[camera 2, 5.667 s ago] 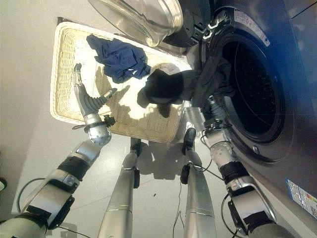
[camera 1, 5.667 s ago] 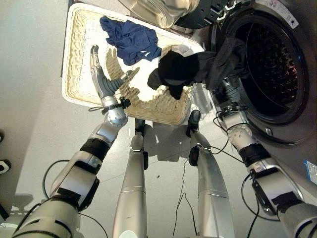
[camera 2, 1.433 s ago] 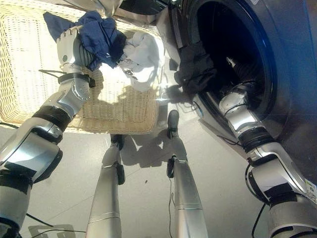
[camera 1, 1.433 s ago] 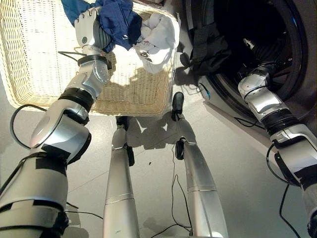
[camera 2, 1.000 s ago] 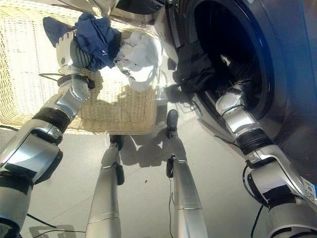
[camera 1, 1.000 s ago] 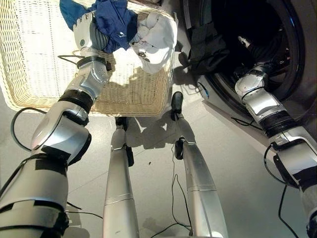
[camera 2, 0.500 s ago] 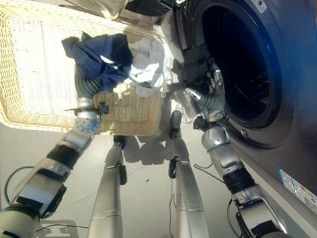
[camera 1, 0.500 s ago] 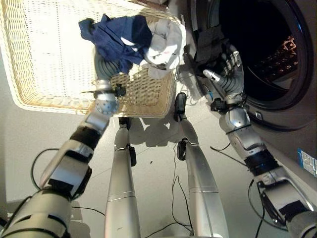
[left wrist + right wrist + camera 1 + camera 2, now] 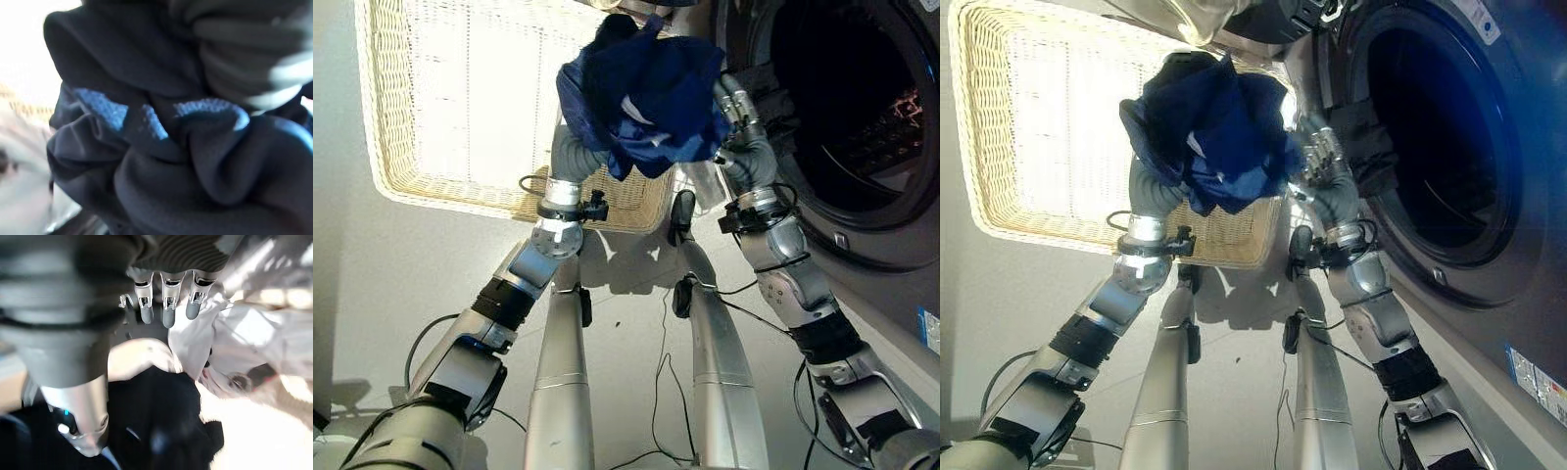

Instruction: Put the clothes into the washing machine.

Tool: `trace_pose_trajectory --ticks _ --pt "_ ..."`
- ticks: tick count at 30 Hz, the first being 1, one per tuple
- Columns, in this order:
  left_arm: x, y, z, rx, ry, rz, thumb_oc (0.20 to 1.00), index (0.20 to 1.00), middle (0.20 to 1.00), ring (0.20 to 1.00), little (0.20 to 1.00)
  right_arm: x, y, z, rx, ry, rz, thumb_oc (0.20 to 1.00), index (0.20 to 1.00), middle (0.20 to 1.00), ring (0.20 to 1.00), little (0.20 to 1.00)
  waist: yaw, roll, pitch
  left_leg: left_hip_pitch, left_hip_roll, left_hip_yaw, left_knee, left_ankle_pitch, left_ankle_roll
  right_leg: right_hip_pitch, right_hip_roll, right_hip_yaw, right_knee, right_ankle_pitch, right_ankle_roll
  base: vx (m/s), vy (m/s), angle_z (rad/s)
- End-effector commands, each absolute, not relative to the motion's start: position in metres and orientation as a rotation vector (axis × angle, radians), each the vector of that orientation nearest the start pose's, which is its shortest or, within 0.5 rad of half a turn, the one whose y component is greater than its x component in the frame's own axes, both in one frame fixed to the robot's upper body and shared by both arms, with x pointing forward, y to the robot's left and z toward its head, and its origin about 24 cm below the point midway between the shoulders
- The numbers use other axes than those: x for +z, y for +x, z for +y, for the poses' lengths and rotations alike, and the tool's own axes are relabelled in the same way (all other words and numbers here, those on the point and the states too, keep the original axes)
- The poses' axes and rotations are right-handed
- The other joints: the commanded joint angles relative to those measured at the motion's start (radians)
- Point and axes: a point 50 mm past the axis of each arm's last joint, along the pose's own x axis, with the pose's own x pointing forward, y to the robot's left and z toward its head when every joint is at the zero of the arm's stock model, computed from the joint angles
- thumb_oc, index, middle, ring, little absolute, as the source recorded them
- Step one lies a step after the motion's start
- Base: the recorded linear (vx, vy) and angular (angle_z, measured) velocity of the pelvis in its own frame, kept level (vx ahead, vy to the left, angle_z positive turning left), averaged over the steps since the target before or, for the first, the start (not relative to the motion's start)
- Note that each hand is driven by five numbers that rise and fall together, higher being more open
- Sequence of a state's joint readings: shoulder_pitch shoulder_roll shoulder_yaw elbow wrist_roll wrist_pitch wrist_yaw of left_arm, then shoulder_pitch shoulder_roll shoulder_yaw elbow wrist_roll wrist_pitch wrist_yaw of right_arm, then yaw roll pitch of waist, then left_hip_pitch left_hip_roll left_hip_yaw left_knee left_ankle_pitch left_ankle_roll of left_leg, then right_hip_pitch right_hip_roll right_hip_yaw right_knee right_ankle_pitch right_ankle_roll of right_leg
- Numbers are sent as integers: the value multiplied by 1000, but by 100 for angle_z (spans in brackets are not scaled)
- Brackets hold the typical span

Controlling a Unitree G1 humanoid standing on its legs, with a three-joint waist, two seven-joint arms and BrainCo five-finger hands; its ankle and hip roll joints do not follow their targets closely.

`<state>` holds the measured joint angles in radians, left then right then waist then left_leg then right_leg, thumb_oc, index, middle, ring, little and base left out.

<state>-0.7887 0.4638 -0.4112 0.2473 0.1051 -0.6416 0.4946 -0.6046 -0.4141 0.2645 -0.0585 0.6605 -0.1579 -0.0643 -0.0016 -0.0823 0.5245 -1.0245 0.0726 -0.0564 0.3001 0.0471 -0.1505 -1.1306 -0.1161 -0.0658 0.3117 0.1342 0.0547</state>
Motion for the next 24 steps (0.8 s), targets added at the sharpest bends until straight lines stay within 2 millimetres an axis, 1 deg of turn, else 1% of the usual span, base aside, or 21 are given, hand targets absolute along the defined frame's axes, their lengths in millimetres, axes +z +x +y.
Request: trace_pose_trajectory --ticks 1,2,4,5,13,20,24 --pt "262 285 84 -261 336 -1342 200 200 200 200 200 238 292 -111 570 234 -674 1000 1000 1000 1000 1000 -9 51 -4 32 -143 7 -70 44 100 57 57 -118 26 -5 91 9 -12 4" --pt "261 283 81 -293 362 -1349 200 200 200 200 200 238 291 -108 617 237 -659 1000 1000 1000 1000 1000 -6 53 -4 32 -144 8 -70 47 100 58 55 -121 24 -4 91 0 0 0" --pt "260 282 79 -308 373 -1352 200 200 200 200 200 237 291 -106 644 234 -644 1000 1000 1000 1000 1000 -5 53 -4 31 -146 7 -67 47 100 58 55 -121 23 -2 91 0 0 0" --pt "259 280 75 -317 397 -1360 200 200 200 200 200 236 291 -102 696 237 -621 1000 1000 1000 1000 1000 -2 55 -4 29 -148 5 -62 48 100 56 53 -124 24 -1 91 12 -6 5" --pt "258 283 69 -303 521 -1371 200 200 200 200 200 239 286 -91 821 187 -607 1000 1000 1000 1000 1000 1 57 -4 22 -152 5 -49 56 99 51 53 -129 32 3 88 5 -3 2" --pt "253 287 67 -308 590 -1338 200 200 200 200 200 243 280 -87 884 180 -633 1000 1000 1000 1000 1000 1 60 -4 18 -152 6 -45 59 98 47 54 -129 33 5 87 0 0 0" --pt "250 290 64 -300 640 -1309 200 200 200 200 200 245 277 -85 902 214 -651 1000 1000 1000 1000 1000 -1 63 -4 19 -152 8 -43 60 98 47 57 -128 33 5 87 0 0 0"
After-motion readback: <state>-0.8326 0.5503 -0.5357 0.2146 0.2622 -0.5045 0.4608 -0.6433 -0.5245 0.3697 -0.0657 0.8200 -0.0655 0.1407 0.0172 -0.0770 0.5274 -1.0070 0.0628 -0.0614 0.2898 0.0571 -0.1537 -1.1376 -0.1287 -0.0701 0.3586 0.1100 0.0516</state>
